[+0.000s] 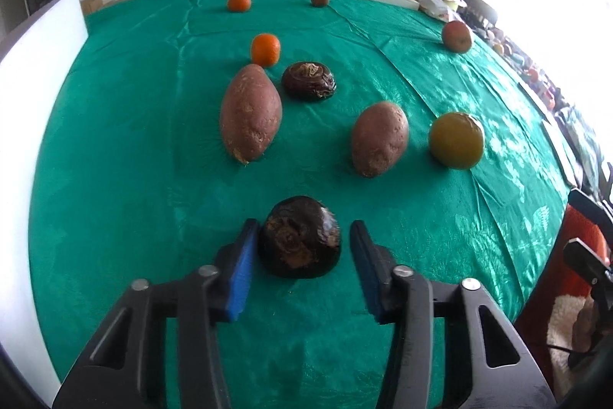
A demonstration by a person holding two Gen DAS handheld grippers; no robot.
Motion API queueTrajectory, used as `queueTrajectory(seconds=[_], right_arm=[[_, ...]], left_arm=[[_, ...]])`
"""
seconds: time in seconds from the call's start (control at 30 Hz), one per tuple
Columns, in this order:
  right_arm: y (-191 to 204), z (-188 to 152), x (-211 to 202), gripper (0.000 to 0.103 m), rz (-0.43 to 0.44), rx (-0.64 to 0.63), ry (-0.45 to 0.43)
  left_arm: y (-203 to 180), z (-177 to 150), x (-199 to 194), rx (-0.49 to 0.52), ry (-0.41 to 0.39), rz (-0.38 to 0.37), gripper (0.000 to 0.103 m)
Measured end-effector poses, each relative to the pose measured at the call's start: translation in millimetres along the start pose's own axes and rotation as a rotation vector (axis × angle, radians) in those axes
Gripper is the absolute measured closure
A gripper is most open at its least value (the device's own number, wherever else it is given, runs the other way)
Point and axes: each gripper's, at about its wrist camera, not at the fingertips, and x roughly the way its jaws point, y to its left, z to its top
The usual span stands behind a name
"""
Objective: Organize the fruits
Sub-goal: 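Grasp the dark round fruit with the left tool while the right tool grasps the yellow pear, then drop the dark fruit and yellow pear into the white bin with both tools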
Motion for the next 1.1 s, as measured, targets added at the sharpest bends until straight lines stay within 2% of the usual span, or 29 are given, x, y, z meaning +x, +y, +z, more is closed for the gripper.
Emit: queueTrajectory(seconds=[0.07,0.13,0.2,0.27,0.37,0.43,0.47,0.5,0.53,0.6,0.7,0.77,0.87,1.0,1.1], right_arm=[[-3.0,13.2,12.5,0.000,0.075,-0.025,0.065],[-5.2,33.7,37.6,0.000,0.152,-0.069,0.188],[-2.4,54.8,60.0,0.001,0.148,-0.150,0.263],[4.9,73.8,78.7,0.004,0.134,-0.230,0.293],[12.9,96.6,111.6,0.019,0.187,-0.251,0.376],[14.7,104.3,131.6,0.026,0.225,-0.230,0.443],[15.1,105.4,141.4,0.035,0.249,-0.221,0.484],[14.9,105.0,149.8,0.051,0.271,-0.213,0.525],[12.6,105.5,153.9,0.052,0.287,-0.195,0.543],[10.0,108.2,151.5,0.052,0.269,-0.183,0.544],[5.7,115.3,129.4,0.052,0.265,-0.177,0.497],[5.6,120.6,106.6,0.052,0.276,-0.174,0.461],[28.0,138.4,74.2,0.052,0.325,-0.205,0.402],[104.4,169.0,46.4,0.052,0.473,-0.277,0.330],[183.8,178.6,42.9,0.052,0.616,-0.326,0.316]], left_arm=[[1.6,-1.8,-3.3,-0.028,-0.011,0.000,0.061],[3.6,-3.7,-4.7,-0.053,-0.020,0.000,0.061],[5.6,-5.8,-8.6,-0.076,-0.027,-0.006,0.061],[6.6,-6.2,-14.6,-0.087,-0.038,-0.006,0.061],[8.3,-6.2,-27.0,-0.099,-0.058,0.004,0.061],[11.2,-5.7,-34.1,-0.115,-0.064,0.007,0.061],[12.9,-5.9,-38.2,-0.125,-0.066,0.008,0.061],[15.0,-7.2,-42.2,-0.132,-0.069,0.009,0.061],[16.4,-8.2,-46.7,-0.138,-0.073,0.010,0.061],[19.5,-10.8,-57.4,-0.150,-0.083,0.013,0.061],[24.7,-14.1,-84.6,-0.177,-0.113,-0.011,0.061],[30.7,-12.7,-109.9,-0.193,-0.150,-0.020,0.061],[52.7,-6.8,-155.1,-0.237,-0.230,-0.013,0.061],[107.7,-2.9,-211.3,-0.321,-0.327,0.120,0.061],[160.5,-11.1,-229.5,-0.423,-0.319,0.261,0.061]])
